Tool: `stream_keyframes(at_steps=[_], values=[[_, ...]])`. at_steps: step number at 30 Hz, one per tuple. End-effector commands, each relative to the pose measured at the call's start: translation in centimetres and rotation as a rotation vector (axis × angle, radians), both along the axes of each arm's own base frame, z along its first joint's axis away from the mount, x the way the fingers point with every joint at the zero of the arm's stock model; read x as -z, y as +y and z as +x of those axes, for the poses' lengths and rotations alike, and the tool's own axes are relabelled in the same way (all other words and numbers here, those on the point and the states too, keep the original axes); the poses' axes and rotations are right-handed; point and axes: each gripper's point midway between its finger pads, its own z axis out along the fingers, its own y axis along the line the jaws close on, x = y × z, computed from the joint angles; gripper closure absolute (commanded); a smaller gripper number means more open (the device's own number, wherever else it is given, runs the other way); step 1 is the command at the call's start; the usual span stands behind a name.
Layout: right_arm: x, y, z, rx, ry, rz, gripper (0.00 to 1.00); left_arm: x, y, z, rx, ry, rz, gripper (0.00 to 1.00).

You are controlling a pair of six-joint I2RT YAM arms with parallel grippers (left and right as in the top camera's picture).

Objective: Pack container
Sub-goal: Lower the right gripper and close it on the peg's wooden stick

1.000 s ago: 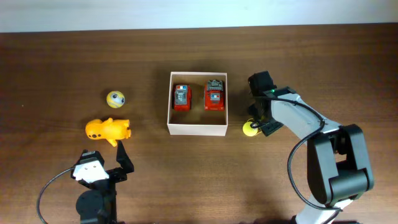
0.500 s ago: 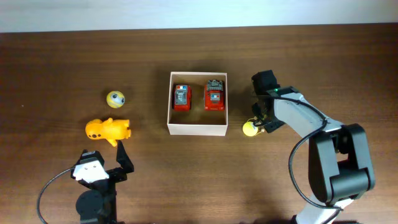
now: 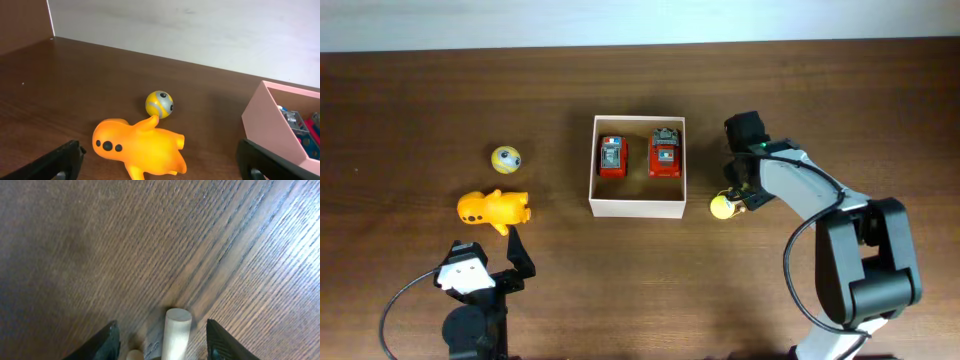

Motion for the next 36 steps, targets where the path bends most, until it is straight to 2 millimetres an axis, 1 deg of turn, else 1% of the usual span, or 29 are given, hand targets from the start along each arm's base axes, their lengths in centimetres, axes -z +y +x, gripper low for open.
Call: stream_keyframes(at_steps=[1,7,10,17,20,28,29,31,32,36], values=[[1.36,0.01,-0.63,0.009,0.038,0.01,0.5,0.19,-0.23,0.06,0.014,-0.002,-0.003,0.01],[1.76,0.19,-0.62,0.007,0.045,0.019,0.51,0.19,-0.23,0.06,0.014,-0.002,-0.003,0.01],[1.76,0.21,-0.61,0.007,0.044,0.02,0.6,0.19,-0.23,0.06,0.014,-0.002,-0.003,0.01],[1.8,0.47,-0.66,0.004,0.048,0.035,0.62,0.19,-0.23,0.06,0.014,-0.002,-0.003,0.01],[1.81,0.52,-0.67,0.004,0.048,0.038,0.72,0.19,-0.23,0.06,0.014,-0.002,-0.003,0.01],[1.82,0.55,-0.69,0.003,0.049,0.04,0.75,0.19,-0.23,0.06,0.014,-0.002,-0.003,0.01],[1.82,0.57,-0.69,0.003,0.049,0.041,0.76,0.19,-0.23,0.06,0.014,-0.002,-0.003,0.01],[1.82,0.56,-0.7,0.003,0.05,0.041,0.82,0.19,-0.23,0.06,0.014,-0.002,-0.003,0.01],[1.82,0.57,-0.69,0.003,0.049,0.041,0.83,0.19,-0.23,0.06,0.014,-0.002,-0.003,0.01],[1.82,0.57,-0.69,-0.001,0.05,0.04,0.83,0.19,-0.23,0.06,0.014,-0.002,-0.003,0.01]])
